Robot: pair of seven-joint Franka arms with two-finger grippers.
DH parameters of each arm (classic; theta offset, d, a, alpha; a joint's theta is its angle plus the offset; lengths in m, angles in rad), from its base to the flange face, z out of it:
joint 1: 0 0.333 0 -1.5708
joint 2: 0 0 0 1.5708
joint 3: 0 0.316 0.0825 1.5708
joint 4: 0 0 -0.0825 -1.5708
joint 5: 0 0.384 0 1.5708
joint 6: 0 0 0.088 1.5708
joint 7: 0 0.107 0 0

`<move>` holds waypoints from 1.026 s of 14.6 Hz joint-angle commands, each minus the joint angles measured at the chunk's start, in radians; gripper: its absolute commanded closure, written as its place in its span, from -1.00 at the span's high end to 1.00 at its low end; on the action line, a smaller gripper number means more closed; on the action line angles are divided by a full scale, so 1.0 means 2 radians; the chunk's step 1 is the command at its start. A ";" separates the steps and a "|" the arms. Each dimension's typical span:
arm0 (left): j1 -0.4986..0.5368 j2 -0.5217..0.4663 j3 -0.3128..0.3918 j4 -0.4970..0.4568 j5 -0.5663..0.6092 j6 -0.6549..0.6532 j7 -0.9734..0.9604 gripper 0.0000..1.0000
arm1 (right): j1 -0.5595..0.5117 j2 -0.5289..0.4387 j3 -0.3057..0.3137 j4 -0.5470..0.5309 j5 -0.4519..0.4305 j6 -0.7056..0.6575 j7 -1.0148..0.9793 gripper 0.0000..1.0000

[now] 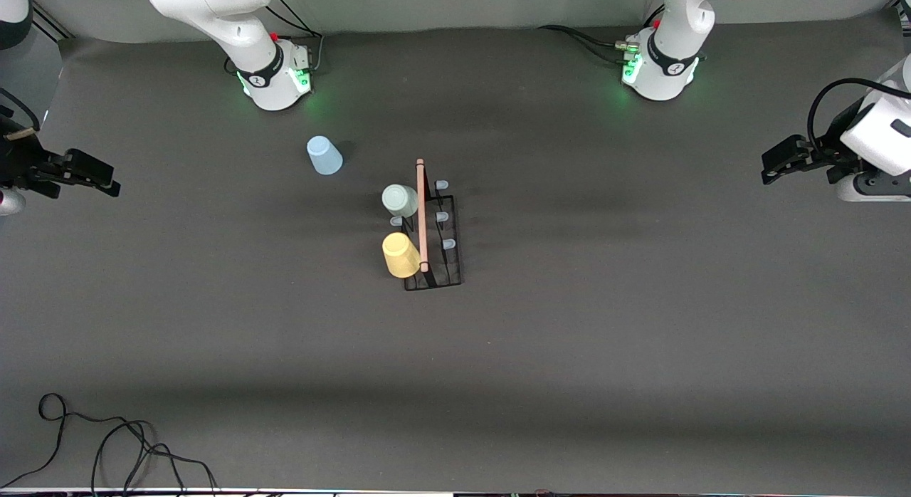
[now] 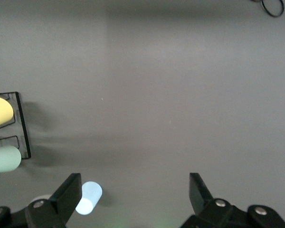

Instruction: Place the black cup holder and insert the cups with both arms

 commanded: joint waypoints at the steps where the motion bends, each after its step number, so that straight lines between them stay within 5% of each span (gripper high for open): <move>1: -0.002 -0.008 0.000 -0.001 0.007 0.003 0.003 1.00 | -0.016 0.002 0.009 -0.001 0.016 0.008 0.002 0.99; 15: -0.001 -0.012 0.000 0.000 0.007 0.001 0.002 1.00 | -0.012 -0.003 0.005 -0.009 0.015 0.000 -0.008 0.99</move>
